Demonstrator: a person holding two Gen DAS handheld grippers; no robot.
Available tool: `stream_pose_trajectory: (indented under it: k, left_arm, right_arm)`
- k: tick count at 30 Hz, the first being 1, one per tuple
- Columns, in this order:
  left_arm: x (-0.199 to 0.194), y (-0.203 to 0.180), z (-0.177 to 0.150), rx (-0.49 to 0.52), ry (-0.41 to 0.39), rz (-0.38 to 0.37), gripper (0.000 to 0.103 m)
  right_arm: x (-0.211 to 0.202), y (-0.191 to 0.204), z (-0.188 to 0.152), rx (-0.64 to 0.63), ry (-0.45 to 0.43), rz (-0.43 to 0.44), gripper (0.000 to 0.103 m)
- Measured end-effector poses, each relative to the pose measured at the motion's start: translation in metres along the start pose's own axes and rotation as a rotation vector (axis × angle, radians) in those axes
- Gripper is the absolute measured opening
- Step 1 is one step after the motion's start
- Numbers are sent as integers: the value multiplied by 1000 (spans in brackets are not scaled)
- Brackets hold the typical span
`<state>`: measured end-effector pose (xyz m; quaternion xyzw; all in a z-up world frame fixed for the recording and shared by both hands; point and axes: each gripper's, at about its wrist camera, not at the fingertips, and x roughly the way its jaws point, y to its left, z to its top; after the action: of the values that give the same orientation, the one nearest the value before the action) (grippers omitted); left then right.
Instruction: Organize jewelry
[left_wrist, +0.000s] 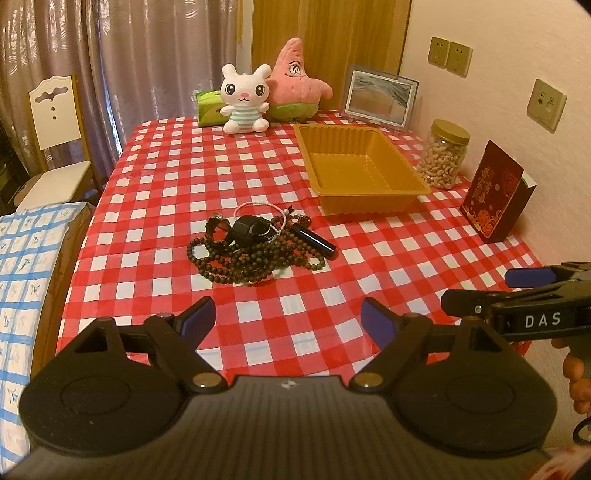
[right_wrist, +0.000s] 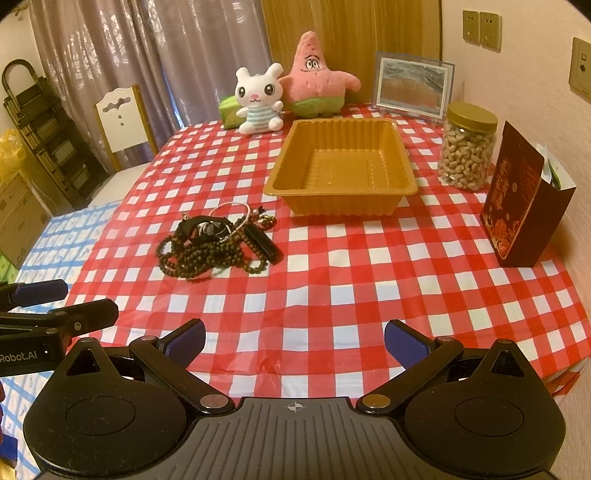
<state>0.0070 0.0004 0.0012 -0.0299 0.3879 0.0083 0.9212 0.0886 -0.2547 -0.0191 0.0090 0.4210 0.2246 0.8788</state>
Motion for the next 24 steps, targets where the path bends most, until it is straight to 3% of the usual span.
stream_pose_trajectory:
  k: [24]
  left_arm:
    - [-1, -1, 3, -2, -3, -1, 84]
  right_arm:
    - [-1, 6, -1, 0, -8, -3, 103]
